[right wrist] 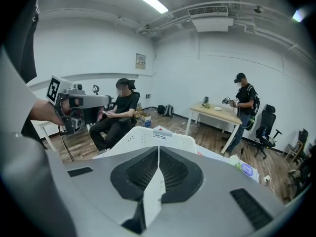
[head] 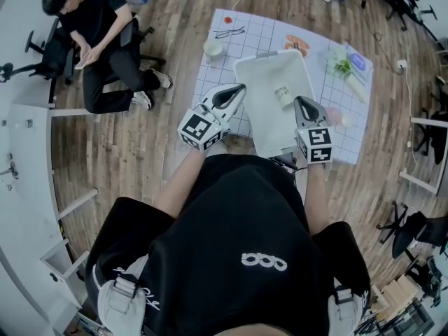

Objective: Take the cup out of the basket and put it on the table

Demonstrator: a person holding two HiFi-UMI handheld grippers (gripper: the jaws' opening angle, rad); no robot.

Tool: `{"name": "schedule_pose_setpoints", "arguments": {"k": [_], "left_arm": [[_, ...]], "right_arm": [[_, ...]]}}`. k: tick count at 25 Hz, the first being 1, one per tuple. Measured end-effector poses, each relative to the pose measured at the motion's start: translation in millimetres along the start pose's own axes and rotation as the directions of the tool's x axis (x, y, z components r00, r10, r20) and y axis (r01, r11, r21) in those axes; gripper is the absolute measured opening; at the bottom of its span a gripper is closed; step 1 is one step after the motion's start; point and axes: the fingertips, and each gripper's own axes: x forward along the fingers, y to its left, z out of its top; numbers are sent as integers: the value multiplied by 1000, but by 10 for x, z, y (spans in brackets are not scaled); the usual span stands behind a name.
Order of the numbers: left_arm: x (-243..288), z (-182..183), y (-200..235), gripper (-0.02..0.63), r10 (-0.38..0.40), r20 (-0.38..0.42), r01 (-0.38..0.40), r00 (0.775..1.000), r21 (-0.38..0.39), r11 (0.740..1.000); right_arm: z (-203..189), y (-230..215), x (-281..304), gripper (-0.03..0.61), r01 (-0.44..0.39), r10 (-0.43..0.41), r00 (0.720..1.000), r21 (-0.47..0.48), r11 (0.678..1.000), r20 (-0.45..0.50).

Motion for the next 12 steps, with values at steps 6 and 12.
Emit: {"name": "schedule_pose_setpoints", "arguments": {"k": [6, 12], "left_arm": [[-51, -30, 16, 6, 12, 2, -12, 1000, -14, 1000], [-119, -78, 33, 6, 20, 2, -20, 1000, -31, 999]], "right_arm": [[-379, -89, 366, 26, -14, 15, 989, 6, 1000, -149], [-924, -98, 895, 31, -39, 39, 940, 6, 999, -339]]}}
